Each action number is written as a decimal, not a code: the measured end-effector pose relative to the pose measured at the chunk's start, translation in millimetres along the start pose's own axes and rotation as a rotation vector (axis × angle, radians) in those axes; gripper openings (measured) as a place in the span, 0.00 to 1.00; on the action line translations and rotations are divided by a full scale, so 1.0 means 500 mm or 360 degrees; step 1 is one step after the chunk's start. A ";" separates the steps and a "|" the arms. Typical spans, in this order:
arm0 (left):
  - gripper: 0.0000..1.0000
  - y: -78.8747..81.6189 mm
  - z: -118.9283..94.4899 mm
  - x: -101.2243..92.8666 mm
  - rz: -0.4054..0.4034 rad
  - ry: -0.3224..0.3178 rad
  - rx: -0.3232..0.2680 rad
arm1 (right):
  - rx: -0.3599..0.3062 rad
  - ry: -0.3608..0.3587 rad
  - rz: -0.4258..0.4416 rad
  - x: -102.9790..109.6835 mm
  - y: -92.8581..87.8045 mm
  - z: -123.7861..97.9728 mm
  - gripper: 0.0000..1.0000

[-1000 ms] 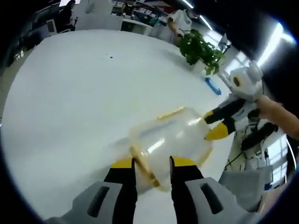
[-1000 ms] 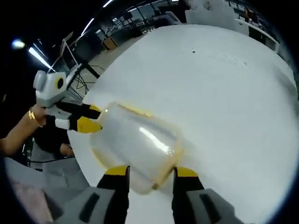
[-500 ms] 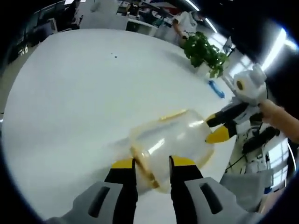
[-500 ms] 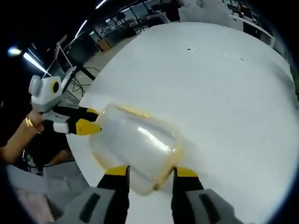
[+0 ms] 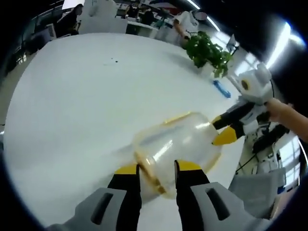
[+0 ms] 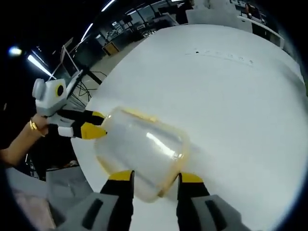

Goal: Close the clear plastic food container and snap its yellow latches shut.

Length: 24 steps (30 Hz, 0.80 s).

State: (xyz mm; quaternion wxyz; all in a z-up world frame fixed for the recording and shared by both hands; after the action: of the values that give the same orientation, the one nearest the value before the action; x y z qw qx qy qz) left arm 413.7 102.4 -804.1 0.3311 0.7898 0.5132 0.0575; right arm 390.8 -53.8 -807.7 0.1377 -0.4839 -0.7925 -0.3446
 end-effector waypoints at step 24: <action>0.28 0.034 -0.029 0.003 0.0302 0.0106 -0.0090 | -0.0184 -0.0036 -0.0016 0.014 0.007 -0.026 0.37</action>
State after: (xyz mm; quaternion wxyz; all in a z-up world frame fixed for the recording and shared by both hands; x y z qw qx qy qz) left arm 421.2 106.0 -783.1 0.3291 0.8227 0.4451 0.1292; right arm 388.7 -57.1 -792.9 0.0988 -0.4909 -0.7753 -0.3849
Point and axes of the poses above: the point that each gripper's makers call its tool centre point, and the gripper's own axes: z roughly forward along the fingers, x roughly to its left, y roughly out of its top, the point moved 2 cm from there along -z, roughly backward along the fingers, and after that the axes turned 9 degrees about y, right-handed, at the moved point
